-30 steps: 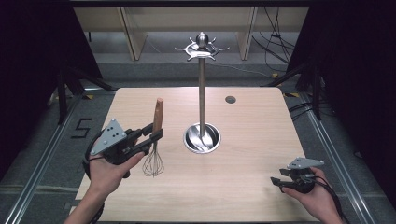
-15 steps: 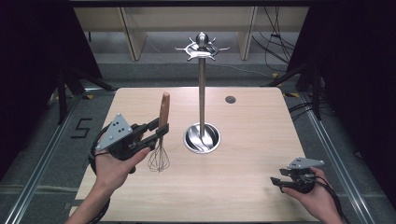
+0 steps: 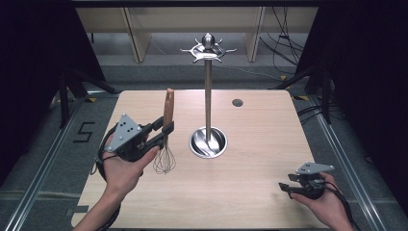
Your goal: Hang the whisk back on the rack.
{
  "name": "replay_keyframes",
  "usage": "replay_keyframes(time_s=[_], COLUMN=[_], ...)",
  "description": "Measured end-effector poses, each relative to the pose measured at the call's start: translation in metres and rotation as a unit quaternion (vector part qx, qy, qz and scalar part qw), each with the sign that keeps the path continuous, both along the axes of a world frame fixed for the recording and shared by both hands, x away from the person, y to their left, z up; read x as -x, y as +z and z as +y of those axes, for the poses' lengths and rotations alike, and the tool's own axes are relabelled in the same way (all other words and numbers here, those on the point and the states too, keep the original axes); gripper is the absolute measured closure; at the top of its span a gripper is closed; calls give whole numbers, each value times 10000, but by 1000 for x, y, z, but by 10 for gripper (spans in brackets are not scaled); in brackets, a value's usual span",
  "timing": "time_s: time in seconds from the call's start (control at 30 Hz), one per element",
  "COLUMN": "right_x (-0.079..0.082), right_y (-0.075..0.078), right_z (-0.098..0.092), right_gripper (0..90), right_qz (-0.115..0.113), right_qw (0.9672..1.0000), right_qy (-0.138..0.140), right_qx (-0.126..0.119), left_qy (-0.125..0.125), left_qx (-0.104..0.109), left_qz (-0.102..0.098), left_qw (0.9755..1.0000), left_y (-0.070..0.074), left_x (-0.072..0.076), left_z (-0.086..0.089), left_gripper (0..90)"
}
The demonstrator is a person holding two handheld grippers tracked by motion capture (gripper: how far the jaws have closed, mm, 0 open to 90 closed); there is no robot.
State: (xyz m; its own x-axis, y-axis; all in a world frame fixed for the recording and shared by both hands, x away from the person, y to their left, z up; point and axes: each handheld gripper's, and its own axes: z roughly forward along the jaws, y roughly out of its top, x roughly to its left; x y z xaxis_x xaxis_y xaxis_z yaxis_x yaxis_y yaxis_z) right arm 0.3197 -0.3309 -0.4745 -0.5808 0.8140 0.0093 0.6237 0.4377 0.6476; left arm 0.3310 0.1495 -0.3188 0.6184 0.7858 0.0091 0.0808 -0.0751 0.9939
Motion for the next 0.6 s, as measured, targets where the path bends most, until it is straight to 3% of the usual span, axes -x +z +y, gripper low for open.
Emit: replay_keyframes(time_s=[0.2,0.27,0.3,0.47,0.53,0.6], right_x=[0,1,0,0,1,1], right_y=[0,2,0,0,2,0], right_z=[0,1,0,0,1,0], right_gripper=[469,469,468,468,468,468], right_qz=[15,123,-1,6,138,39], right_qw=[10000,9999,10000,10000,9999,10000], right_qy=[-23,-67,-3,-9,-88,-33], right_qx=[-11,-43,0,-4,-53,-23], left_qy=[132,167,183,355,431,429], left_qx=[51,57,70,119,150,162], left_qz=[6,-10,-6,-69,-110,-106], left_qw=[9999,9998,9998,9993,9989,9989], left_y=[3,4,5,7,8,8], left_x=[-1,-2,-2,-3,-4,-4], left_z=[-4,-6,-7,-10,-12,-13], left_gripper=[680,680,680,680,680,680])
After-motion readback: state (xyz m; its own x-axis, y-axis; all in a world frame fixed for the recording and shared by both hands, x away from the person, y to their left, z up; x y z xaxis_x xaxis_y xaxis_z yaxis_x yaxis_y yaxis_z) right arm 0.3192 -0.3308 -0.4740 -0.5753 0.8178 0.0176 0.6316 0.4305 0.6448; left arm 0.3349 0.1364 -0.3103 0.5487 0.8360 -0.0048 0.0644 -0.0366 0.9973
